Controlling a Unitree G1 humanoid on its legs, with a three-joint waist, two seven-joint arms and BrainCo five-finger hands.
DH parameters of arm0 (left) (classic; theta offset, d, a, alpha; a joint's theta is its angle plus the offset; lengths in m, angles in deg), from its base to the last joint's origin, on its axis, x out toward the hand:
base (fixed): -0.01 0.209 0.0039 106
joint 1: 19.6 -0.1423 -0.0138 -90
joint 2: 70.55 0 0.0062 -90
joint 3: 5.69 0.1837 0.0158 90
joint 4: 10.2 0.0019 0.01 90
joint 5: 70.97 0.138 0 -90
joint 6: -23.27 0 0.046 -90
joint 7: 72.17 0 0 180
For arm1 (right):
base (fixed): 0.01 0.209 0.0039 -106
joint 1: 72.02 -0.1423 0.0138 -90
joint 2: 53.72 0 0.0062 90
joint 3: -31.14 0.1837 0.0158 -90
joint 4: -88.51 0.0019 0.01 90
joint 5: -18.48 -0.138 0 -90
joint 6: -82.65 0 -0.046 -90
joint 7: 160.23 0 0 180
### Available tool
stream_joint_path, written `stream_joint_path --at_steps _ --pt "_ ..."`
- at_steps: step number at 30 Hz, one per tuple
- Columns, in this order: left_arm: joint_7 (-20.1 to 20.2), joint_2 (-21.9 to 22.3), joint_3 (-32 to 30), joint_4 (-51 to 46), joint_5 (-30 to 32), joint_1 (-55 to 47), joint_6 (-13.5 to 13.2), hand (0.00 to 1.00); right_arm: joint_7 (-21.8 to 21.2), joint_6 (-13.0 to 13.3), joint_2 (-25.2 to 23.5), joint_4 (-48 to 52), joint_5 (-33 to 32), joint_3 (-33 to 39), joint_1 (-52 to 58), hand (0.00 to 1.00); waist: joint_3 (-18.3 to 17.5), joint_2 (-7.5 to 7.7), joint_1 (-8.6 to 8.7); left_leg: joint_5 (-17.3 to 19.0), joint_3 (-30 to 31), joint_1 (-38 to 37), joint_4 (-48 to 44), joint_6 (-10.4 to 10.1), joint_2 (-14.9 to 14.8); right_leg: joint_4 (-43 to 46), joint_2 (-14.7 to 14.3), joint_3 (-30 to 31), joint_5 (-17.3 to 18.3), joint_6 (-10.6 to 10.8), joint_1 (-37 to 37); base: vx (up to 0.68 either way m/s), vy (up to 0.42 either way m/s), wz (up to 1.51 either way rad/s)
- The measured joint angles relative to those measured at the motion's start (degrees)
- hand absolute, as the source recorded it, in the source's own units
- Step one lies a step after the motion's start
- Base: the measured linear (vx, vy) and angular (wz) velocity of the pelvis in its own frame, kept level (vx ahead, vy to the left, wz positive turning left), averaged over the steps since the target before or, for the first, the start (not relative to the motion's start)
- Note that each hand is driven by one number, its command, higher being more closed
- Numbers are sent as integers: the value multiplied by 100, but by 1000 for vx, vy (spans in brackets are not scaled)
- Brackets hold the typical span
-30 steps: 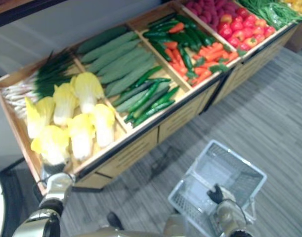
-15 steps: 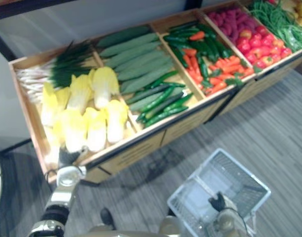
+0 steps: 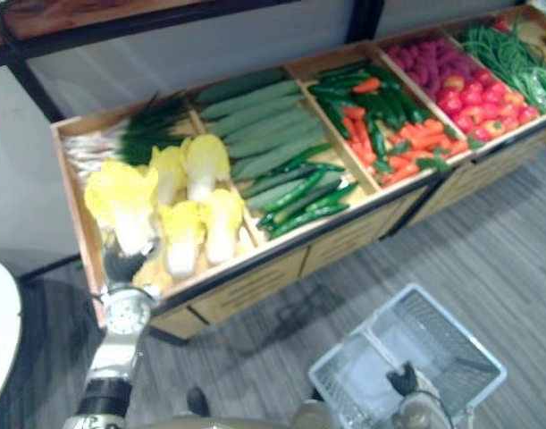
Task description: Pick vegetable in the basket
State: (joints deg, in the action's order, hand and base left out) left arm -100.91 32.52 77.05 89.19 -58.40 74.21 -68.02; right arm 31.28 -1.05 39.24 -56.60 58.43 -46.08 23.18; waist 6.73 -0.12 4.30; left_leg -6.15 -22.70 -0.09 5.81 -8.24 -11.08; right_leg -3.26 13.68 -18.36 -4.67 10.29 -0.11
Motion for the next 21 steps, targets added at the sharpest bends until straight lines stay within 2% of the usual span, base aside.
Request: stream_joint_path --at_steps 6,8,10,16,19,21 --pt "28 19 197 -928 71 -211 -138 100 -7 14 128 -8 2 48 -79 100 -25 5 5 -2 -36 -11 -6 1 -11 -4 -15 45 -7 8 -3 5 -3 0" --pt "135 -116 499 -1295 201 -359 -268 100 -59 34 388 -6 4 37 -181 100 -33 3 5 -1 -142 -54 0 1 -19 8 -22 159 -11 12 24 1 -2 -16" --pt "311 -324 793 -1460 261 -452 -380 100 -99 83 661 62 4 -4 -333 100 -59 -13 2 3 -316 -116 5 -4 -33 44 -34 330 -18 19 104 -15 -1 -39" --pt "1071 -898 1677 -1655 402 -679 -829 100 -570 320 1770 1005 -176 -924 -549 100 -218 -114 38 119 -1062 -476 11 -49 -74 96 -153 1130 -76 45 388 -8 -9 -64" --pt "1408 -1138 1925 -1650 341 -806 -1045 100 -748 395 2136 1417 -226 -1441 -792 100 -273 -164 55 203 -1641 -742 12 -114 -64 119 -250 1714 -169 31 576 7 -5 -94" --pt "1565 -1227 2050 -1646 329 -862 -1076 100 -824 427 2233 1567 -230 -1668 -963 100 -285 -174 86 243 -1896 -853 12 -162 -53 118 -296 1938 -221 32 660 3 -7 -78"
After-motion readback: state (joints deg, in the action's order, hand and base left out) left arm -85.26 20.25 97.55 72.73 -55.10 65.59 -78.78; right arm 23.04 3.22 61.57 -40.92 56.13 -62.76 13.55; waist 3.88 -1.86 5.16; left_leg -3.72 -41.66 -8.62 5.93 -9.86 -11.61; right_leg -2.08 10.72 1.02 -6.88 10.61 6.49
